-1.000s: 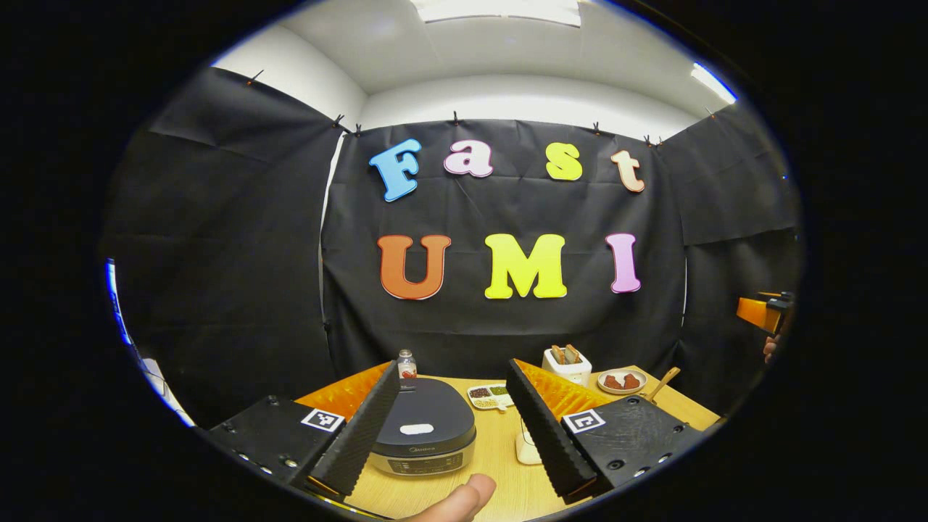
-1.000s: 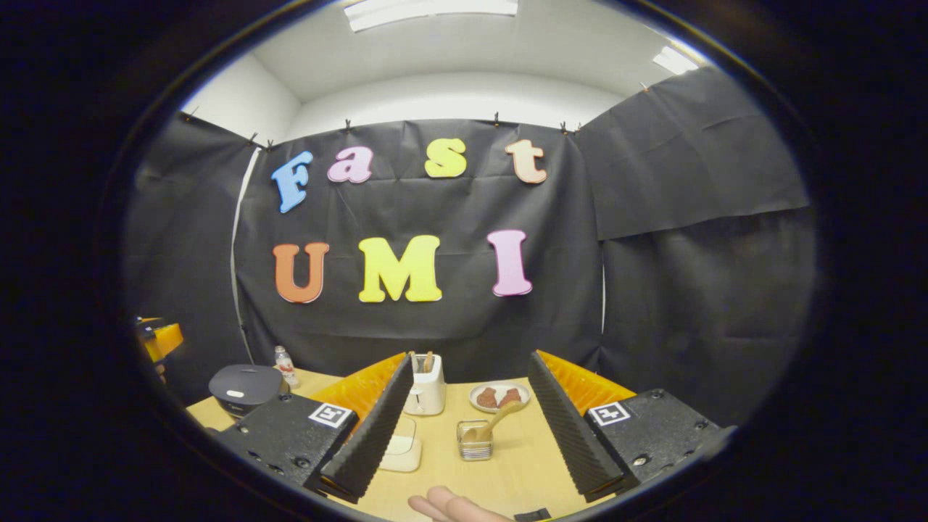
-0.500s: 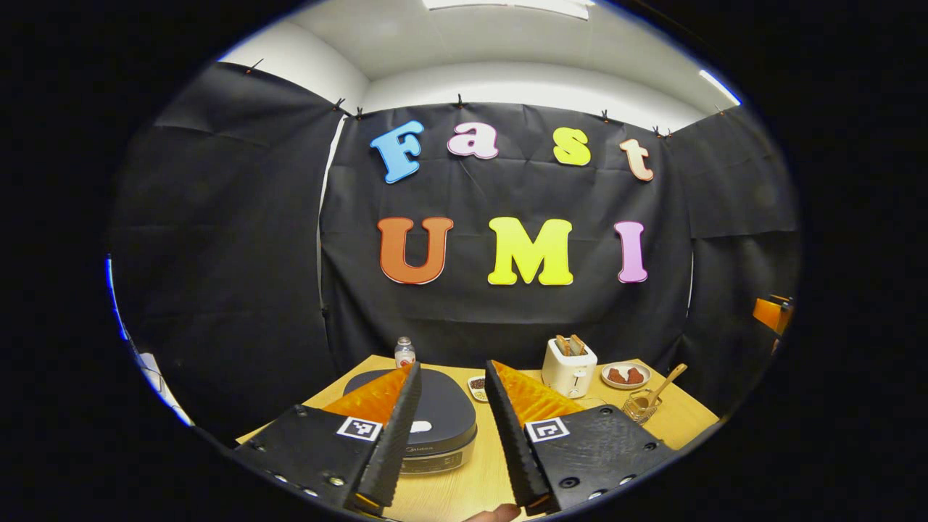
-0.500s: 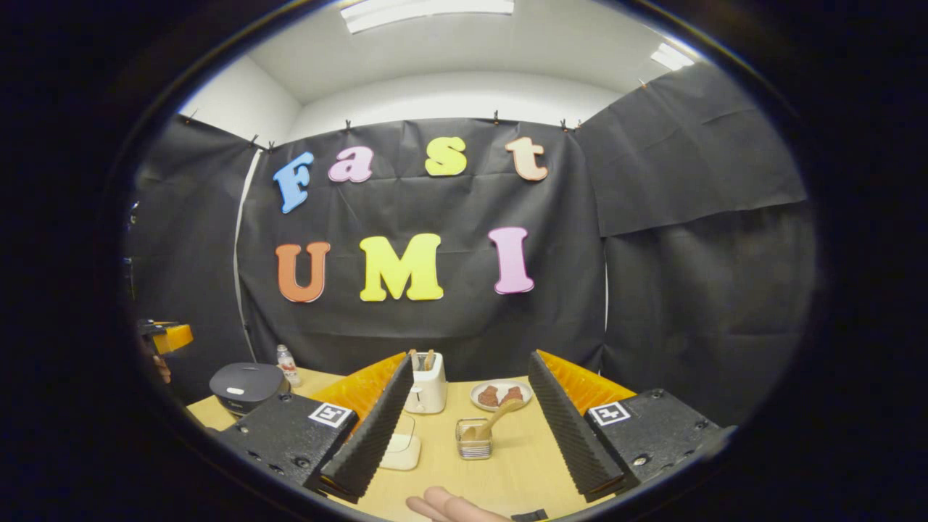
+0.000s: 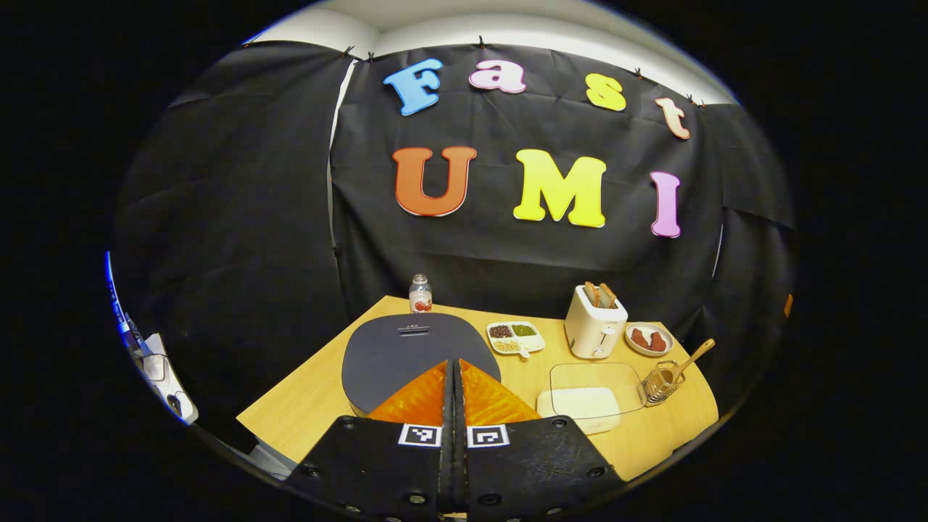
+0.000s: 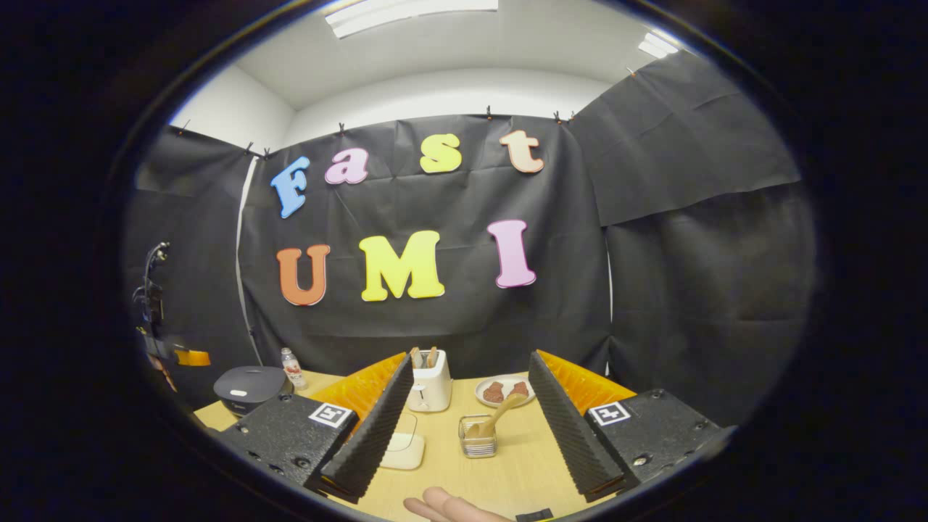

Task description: Close the left gripper, press the button to open the rice cooker; take a wooden spoon from the chopstick holder with the right hand, scoop a spoonful of rice and pour it into the rice cooker, then put the wooden spoon back into the chopstick holder.

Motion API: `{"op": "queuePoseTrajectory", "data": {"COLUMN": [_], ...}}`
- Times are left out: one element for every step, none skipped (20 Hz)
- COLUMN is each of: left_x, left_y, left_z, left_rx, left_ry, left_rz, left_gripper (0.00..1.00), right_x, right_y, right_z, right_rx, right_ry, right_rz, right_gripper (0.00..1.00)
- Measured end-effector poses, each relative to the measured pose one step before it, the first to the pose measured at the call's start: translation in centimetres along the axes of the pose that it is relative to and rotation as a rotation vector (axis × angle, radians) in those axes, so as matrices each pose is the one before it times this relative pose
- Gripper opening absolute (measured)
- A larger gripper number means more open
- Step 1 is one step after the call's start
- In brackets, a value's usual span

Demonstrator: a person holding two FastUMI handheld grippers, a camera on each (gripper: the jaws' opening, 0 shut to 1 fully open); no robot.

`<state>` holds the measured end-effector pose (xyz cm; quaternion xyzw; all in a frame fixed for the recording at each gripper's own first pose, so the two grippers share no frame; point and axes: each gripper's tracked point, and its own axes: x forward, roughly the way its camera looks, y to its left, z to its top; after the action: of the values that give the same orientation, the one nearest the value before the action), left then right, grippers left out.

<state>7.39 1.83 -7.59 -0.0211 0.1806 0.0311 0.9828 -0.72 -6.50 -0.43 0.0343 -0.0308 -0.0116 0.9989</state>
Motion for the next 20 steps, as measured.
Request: {"op": "queuePoseTrajectory", "data": {"left_x": [0.611, 0.663, 0.608, 0.782, 0.834, 0.975, 0.681, 0.647, 0.435, 0.512, 0.383, 0.443, 0.125, 0.065, 0.002, -0.37, 0.112, 0.115, 0.003, -0.046], "left_y": [0.211, 0.189, 0.265, 0.143, 0.108, 0.109, 0.064, 0.067, 0.152, -0.017, -0.156, -0.066, 0.283, 0.153, -0.078, -0.152, -0.036, 0.003, 0.067, 0.021], "left_z": [-0.728, -0.737, -0.607, -0.696, -0.841, -0.768, -0.616, -0.448, -0.091, -0.042, -0.277, -0.484, -0.533, 0.511, -0.519, 0.19, -0.035, -0.038, 0.26, 0.207], "left_rx": [0.00371, -0.001, -0.00151, 0.00141, 0.00172, -0.0062, -0.00545, 0.00164, 0.00555, -0.00511, -0.01423, -0.0087, 0.00006, 0.00707, 0.00579, 0.01023, 0.00591, 0.00265, 0.00107, -0.01779], "left_ry": [0.03361, 0.03109, 0.03181, 0.02613, 0.03454, 0.03492, 0.03007, 0.01898, 0.00796, 0.00095, 0.01843, 0.02033, 0.02604, -0.02373, 0.0326, -0.0056, 0.00711, 0.00269, 0.00432, -0.00472], "left_rz": [0.01016, 0.00497, 0.01178, 0.01105, 0.01223, 0.00621, 0.00505, 0.00649, 0.00741, 0.00078, -0.00765, -0.00626, 0.00848, -0.00534, -0.00157, -0.00411, 0.00016, 0.00031, -0.00008, 0.00127], "left_gripper": [0.0, 0.0, 0.0, 0.0, 0.0, 0.0, 0.0, 0.0, 0.0, 0.0, 0.0, 0.0, 0.0, 0.0, 0.0, 0.0, 0.0, 0.0, 0.0, 0.0], "right_x": [0.079, 0.095, 0.131, 0.056, 0.007, 0.087, 0.07, -0.041, 0.047, -0.035, -0.013, 0.017, 0.025, 0.046, 0.05, 0.118, 0.09, -0.001, 0.019, 0.108], "right_y": [-0.167, -0.18, -0.095, -0.026, -0.018, -0.075, -0.089, 0.121, 0.271, -0.058, 0.034, -0.016, -0.103, 0.034, 0.164, 0.109, 0.085, 0.236, 0.082, 0.011], "right_z": [-0.149, -0.153, -0.083, -0.031, 0.01, -0.165, -0.13, -0.103, -0.042, -0.156, -0.079, -0.193, -0.241, -0.154, -0.024, -0.306, -0.258, -0.108, -0.03, -0.113], "right_rx": [-0.00344, -0.00378, -0.00499, -0.00108, 0.00037, 0.00075, -0.00174, -0.00215, -0.00365, -0.00633, -0.00893, -0.00843, -0.00601, -0.00312, -0.0005, -0.0009, -0.00048, 0.00199, 0.00094, -0.00086], "right_ry": [0.00401, 0.00153, 0.00333, 0.00055, 0.00084, 0.0017, 0.00517, 0.00172, 0.00215, 0.00085, 0.00084, 0.00194, 0.00497, 0.00006, -0.00124, 0.0048, 0.00696, 0.00212, 0.00172, 0.00179], "right_rz": [-0.00137, 0.00001, 0.00028, 0.00052, 0.00089, -0.00249, -0.00242, 0.00595, 0.00564, 0.00279, -0.00112, -0.00246, -0.00424, -0.00218, 0.004, 0.00263, 0.0028, 0.00873, 0.00576, 0.0008], "right_gripper": [1.0, 1.0, 1.0, 1.0, 1.0, 1.0, 0.98, 1.0, 0.97, 0.97, 1.0, 1.0, 0.97, 0.97, 1.0, 1.0, 0.97, 1.0, 1.0, 0.97]}}
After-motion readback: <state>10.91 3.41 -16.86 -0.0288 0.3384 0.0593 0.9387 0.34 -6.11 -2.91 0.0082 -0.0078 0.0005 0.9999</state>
